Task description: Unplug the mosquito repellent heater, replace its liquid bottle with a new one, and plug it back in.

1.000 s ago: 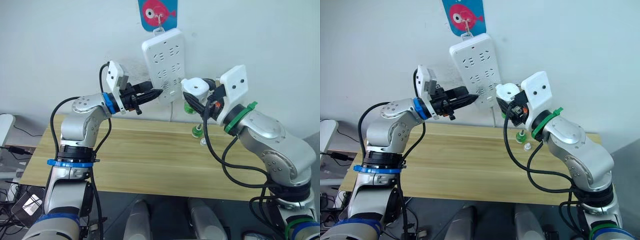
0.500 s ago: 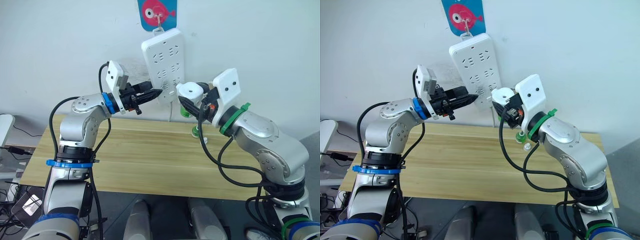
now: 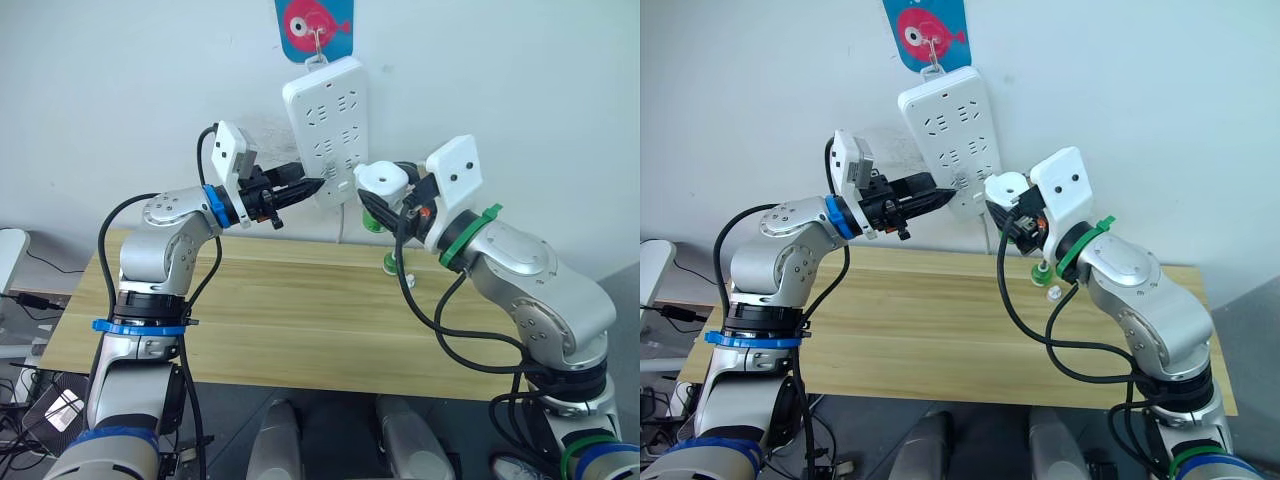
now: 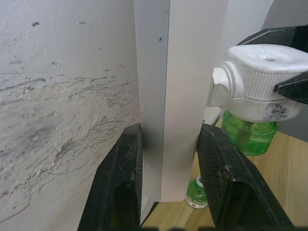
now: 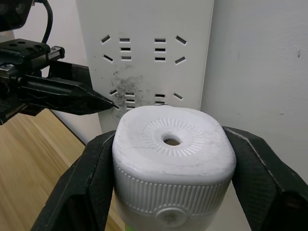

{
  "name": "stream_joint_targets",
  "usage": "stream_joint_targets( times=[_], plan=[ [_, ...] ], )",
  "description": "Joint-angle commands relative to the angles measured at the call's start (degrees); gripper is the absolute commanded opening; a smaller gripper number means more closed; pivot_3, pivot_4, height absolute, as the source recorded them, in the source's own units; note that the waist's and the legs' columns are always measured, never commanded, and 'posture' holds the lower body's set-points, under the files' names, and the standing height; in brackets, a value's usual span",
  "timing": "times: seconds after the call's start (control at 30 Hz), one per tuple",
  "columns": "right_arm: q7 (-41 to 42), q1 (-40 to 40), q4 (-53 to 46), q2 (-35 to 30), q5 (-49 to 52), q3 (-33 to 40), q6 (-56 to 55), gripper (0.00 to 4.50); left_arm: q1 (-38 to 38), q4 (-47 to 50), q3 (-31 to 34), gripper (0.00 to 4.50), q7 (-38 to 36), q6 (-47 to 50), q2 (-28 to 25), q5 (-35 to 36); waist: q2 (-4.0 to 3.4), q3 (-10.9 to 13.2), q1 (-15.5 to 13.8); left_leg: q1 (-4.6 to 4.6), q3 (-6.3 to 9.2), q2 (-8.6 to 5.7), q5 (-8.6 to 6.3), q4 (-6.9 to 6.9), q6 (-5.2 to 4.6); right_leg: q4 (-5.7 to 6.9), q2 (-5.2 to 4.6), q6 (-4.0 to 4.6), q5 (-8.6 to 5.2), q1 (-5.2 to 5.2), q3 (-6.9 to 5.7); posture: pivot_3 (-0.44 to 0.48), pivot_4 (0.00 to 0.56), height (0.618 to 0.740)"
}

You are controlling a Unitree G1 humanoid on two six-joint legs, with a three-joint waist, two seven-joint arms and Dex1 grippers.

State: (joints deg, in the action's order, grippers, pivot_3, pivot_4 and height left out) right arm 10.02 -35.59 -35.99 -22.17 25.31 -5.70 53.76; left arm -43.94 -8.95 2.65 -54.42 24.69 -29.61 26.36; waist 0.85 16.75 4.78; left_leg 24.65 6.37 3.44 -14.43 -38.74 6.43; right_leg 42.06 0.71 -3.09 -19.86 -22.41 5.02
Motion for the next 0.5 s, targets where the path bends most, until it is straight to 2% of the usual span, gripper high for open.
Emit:
stream_joint_targets(
  times=[0.03, 0.5],
  plan=[
    [0.17, -1.78, -2.67, 0.75, -1.37, 0.46, -2.76, 3.02, -0.5, 1.16, 0.14, 1.3, 0.04, 0.25, 0.27, 0.17, 0.0, 0.0, 0.0, 0.0, 0.0, 0.0, 0.0, 0.0, 0.0, 0.0, 0.0, 0.0, 0.0, 0.0, 0.0, -0.088, 0.239, 0.697],
    [3.34, 0.13, -4.08, 0.49, -5.19, -1.89, -6.27, 3.02, -0.56, 0.71, 0.28, 1.3, 0.24, 0.29, 0.36, 0.12, 0.0, 0.0, 0.02, 0.0, 0.0, 0.0, -0.01, -0.01, -0.02, 0.01, 0.0, 0.0, 0.0, 0.0, 0.0, -0.089, 0.24, 0.697]
  ],
)
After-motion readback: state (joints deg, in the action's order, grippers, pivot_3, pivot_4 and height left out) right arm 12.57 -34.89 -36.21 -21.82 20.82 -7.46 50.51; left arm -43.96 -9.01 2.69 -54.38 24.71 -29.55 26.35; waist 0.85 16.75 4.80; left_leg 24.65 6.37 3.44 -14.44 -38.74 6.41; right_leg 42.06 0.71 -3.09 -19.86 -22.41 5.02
